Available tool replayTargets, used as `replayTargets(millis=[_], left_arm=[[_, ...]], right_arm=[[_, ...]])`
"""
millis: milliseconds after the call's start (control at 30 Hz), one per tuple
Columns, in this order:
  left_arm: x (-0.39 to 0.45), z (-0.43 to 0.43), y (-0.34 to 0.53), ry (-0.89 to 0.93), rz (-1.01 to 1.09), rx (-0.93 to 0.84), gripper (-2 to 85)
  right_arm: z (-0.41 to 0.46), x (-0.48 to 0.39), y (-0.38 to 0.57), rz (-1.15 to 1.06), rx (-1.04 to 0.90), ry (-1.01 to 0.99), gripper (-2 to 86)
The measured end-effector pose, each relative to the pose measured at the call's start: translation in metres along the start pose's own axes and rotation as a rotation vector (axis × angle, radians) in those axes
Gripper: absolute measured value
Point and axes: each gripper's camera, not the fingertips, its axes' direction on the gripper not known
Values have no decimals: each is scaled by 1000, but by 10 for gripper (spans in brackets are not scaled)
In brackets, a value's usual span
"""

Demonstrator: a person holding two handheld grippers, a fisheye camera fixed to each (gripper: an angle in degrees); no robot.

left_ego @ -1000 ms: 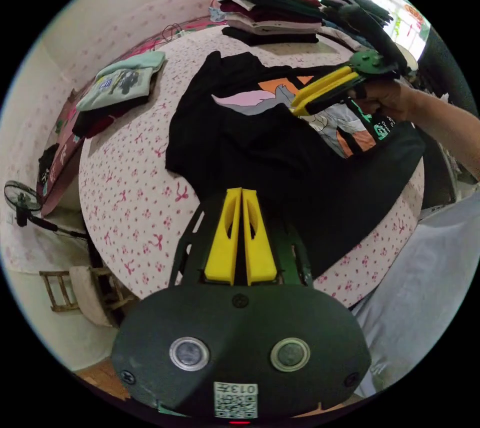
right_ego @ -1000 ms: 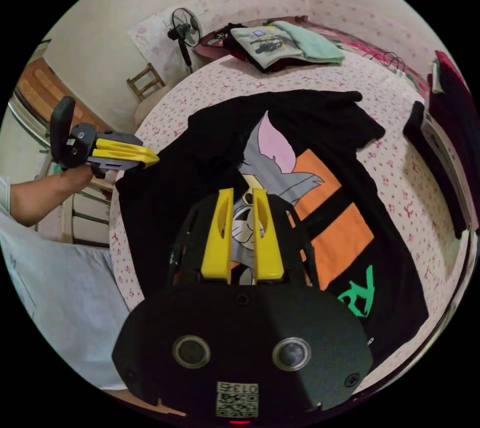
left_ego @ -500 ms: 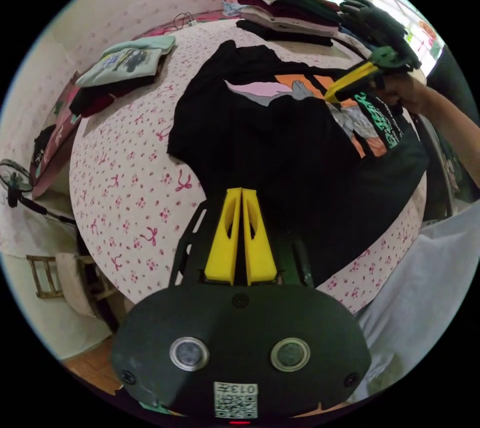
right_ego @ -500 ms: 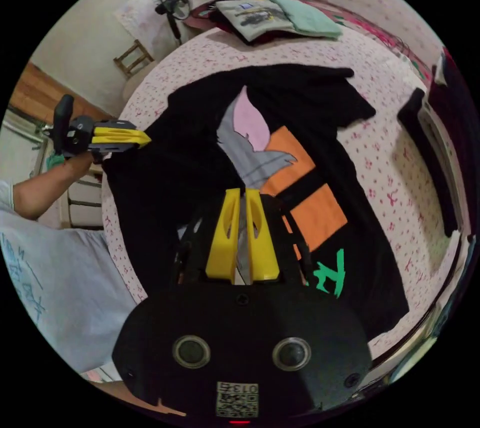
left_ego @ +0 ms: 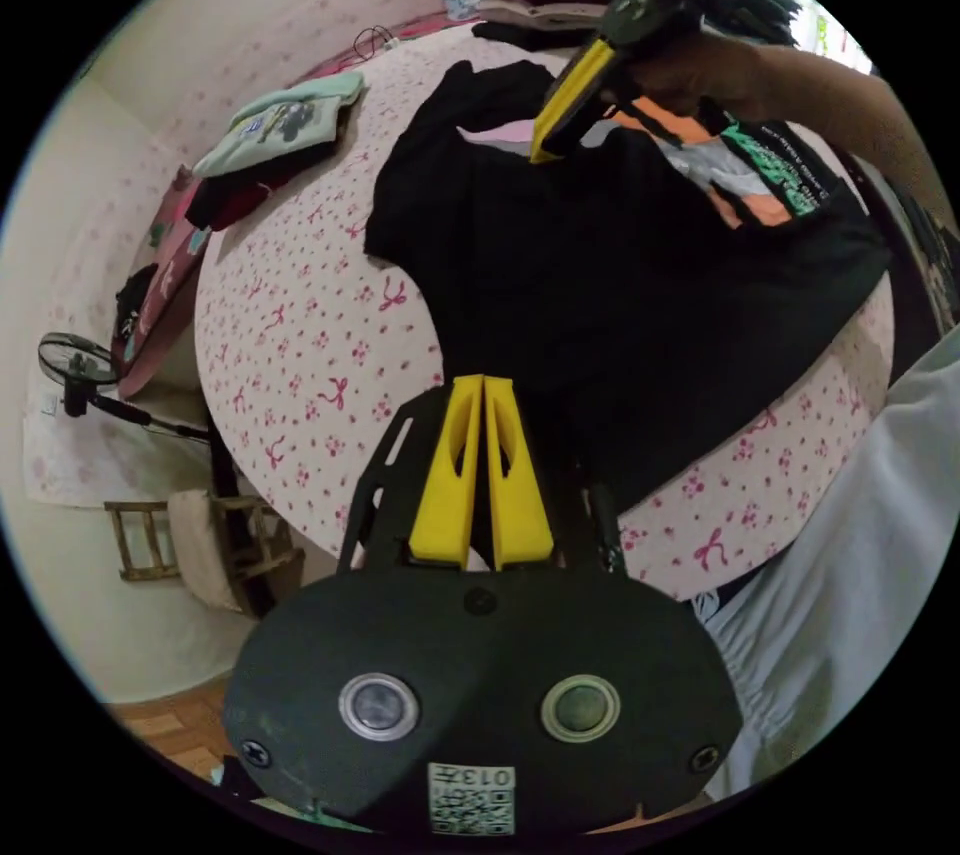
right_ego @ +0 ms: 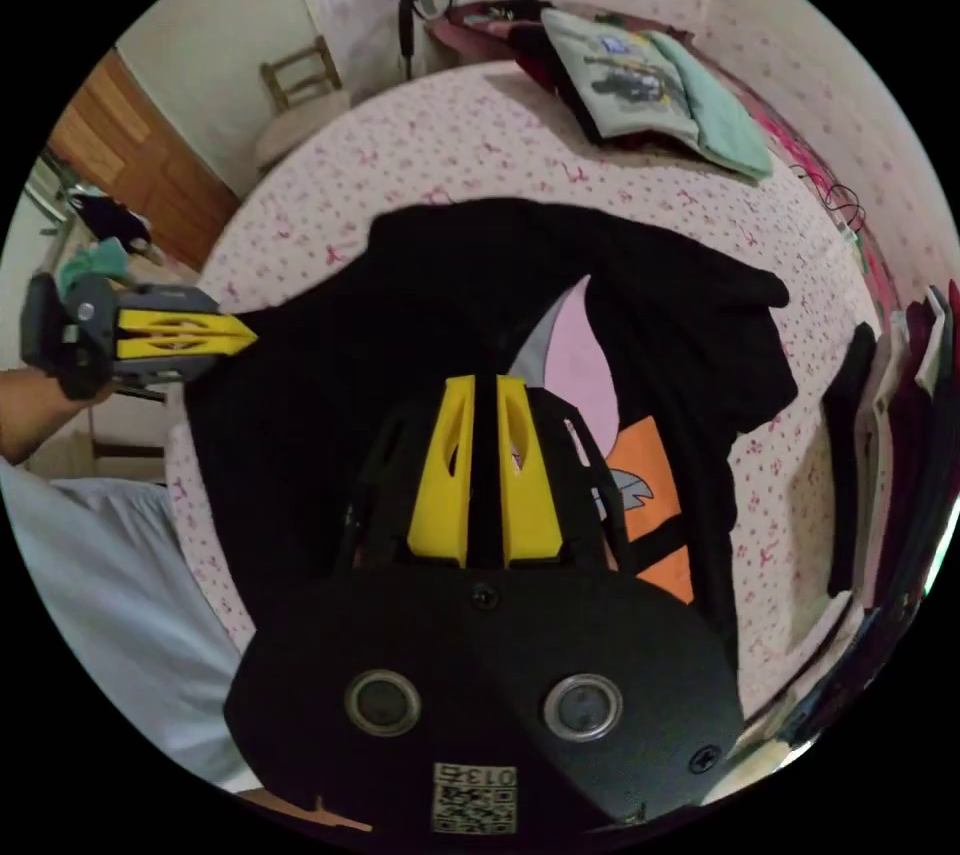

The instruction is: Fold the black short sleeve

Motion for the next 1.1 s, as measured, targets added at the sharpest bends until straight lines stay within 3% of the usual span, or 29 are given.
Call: replayTargets(millis=[200,367,467,767,967,1100], left_arm=[[8,-22,-4,85,41,74,-4],[20,-4,-9,129,82,5,-3],[15,-5,-7,131,72,-1,-3],[7,-6,8,121,-11,17,-3],[8,-6,28,101,-40,27,-3],[12,-3,37,99,-44,39,-3]], right_arm=[[-11,-4,-14,-49,80,-69,70],[10,-12,-25,-71,-42,-109,21],[-14,-16,-17,-76,29,-101,11],[-119,-84,103,-126,289,-6,5],[-120,-163,190,-58,260,97,5],[-80,-200,219,-60,99,142,5]])
